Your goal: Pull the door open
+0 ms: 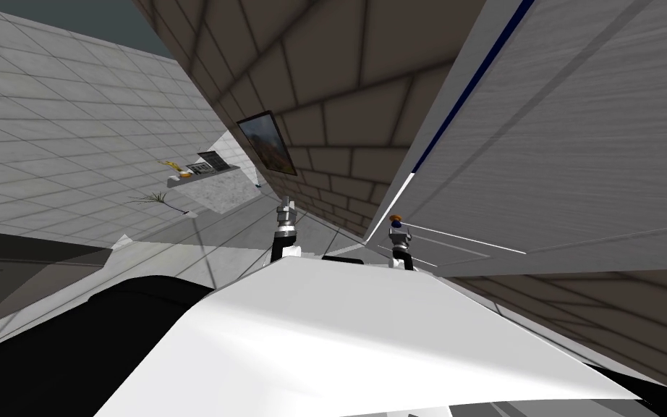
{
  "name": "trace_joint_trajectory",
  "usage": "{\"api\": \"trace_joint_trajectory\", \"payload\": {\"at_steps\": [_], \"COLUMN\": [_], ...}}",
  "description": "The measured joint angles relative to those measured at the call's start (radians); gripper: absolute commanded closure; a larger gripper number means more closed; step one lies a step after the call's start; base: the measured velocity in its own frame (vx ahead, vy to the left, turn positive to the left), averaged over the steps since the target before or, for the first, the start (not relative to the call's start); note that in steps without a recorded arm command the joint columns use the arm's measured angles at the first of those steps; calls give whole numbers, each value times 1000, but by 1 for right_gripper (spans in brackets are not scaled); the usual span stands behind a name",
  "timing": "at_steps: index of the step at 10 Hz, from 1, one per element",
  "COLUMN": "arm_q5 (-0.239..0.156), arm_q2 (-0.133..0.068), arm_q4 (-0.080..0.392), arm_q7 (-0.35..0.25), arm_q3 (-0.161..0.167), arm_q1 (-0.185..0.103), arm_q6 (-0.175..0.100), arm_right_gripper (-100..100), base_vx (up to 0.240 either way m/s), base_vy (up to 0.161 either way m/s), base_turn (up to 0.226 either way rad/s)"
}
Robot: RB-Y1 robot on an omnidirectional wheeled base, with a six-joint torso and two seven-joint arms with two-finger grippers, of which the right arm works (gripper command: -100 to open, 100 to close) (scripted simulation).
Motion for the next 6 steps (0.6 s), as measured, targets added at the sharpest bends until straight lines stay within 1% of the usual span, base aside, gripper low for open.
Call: {"api": "trace_joint_trajectory", "payload": {"at_steps": [2, 4, 6], "arm_q5": [-19, -47, -67], "arm_q2": [2, 6, 7], "arm_q4": [-3, -15, -8], "arm_q7": [-46, -98, -149], "arm_q3": [11, 25, 37], "arm_q1": [-2, -1, -9], "arm_q6": [2, 9, 8], "arm_right_gripper": [-100, -100, -100], "base_vx": [-45, -66, -46], "base_vy": [3, 4, 1], "base_turn": [14, 19, 10]}}
